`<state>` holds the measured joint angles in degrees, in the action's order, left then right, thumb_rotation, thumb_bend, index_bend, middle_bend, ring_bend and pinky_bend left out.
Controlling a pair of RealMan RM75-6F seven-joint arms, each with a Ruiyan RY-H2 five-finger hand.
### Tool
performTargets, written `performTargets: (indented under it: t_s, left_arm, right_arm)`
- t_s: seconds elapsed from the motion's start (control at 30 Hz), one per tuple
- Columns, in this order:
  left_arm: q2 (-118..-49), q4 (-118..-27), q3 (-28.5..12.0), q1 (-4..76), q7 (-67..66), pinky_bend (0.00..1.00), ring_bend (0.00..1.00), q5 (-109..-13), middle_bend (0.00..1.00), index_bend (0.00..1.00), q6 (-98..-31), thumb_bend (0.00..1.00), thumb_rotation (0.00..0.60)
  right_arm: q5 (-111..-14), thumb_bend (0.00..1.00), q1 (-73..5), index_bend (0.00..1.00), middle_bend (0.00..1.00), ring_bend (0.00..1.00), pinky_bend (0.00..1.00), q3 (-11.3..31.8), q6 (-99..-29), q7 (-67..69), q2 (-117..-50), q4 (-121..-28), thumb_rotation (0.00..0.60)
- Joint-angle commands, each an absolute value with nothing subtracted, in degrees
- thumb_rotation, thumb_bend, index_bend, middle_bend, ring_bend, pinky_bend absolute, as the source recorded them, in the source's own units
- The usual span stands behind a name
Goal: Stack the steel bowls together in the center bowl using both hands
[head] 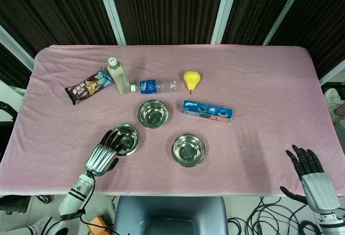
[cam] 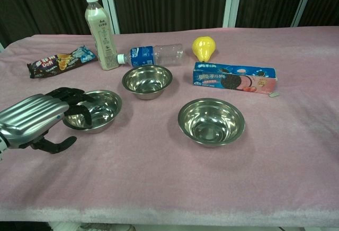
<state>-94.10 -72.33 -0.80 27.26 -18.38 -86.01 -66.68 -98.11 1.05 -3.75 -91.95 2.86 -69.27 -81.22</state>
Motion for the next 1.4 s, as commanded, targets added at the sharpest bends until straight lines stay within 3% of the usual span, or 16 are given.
performTargets:
  t_s: [0.03,0.27,0.6,0.73,0.8,0.87,1.03,1.4]
  left_arm:
    - [-95.27,-70.31,-1.12,27.78,-16.24,0.05,0.02,-86.42,0.15,0.51,-66.57,0.46,0.600]
    - [-97.50,-65.97,-1.40,28.34,-11.07,0.05,0.05,-88.77,0.22,0.63,-69.04,0.46,0.600]
    - [-97.88,-63.87,-3.01,28.50,-6.92,0.05,0.06,-91.36,0.25,0.65,-75.00,0.40,0.600]
    - [-96.09,-65.54,-5.64,29.42,-4.13,0.05,0.07,-90.68,0.28,0.64,-76.29,0.39,0.600]
    - [-95.55,-66.32,-7.54,30.80,-2.67,0.05,0.07,-89.87,0.28,0.64,-75.65,0.39,0.600]
    - [-97.04,-65.89,-12.30,34.84,-1.99,0.05,0.07,-87.46,0.28,0.64,-72.98,0.39,0.600]
    - [-102.72,-60.78,-17.26,40.35,-5.03,0.06,0.08,-82.06,0.28,0.64,-68.08,0.39,0.600]
    - [-112.71,-49.14,-17.24,46.02,-9.80,0.06,0.07,-77.67,0.27,0.61,-62.54,0.38,0.600]
  right_arm:
    - [-98.15,0.26,1.21,0.00,0.00,0.00,0.00,-3.72,-92.36,3.22,-69.11,-81.19,0.600]
    - [-98.02,0.26,1.37,0.00,0.00,0.00,0.00,-3.72,-92.57,3.79,-68.79,-81.13,0.600]
    - [-97.82,0.26,1.47,0.00,0.00,0.00,0.00,-3.79,-92.60,5.19,-68.15,-81.57,0.600]
    - [-98.15,0.26,2.03,0.00,0.00,0.00,0.00,-3.55,-94.45,6.50,-67.75,-81.45,0.600]
    - [-98.15,0.26,2.41,0.00,0.00,0.00,0.00,-3.33,-95.54,7.35,-67.51,-81.20,0.600]
    - [-97.91,0.26,2.98,0.00,0.00,0.00,0.00,-3.21,-96.82,9.59,-66.73,-81.01,0.600]
    - [-97.66,0.26,3.68,0.00,0.00,0.00,0.00,-3.07,-98.28,12.89,-65.78,-80.17,0.600]
    - [-96.77,0.26,4.46,0.00,0.00,0.00,0.00,-2.59,-99.29,16.38,-64.75,-79.23,0.600]
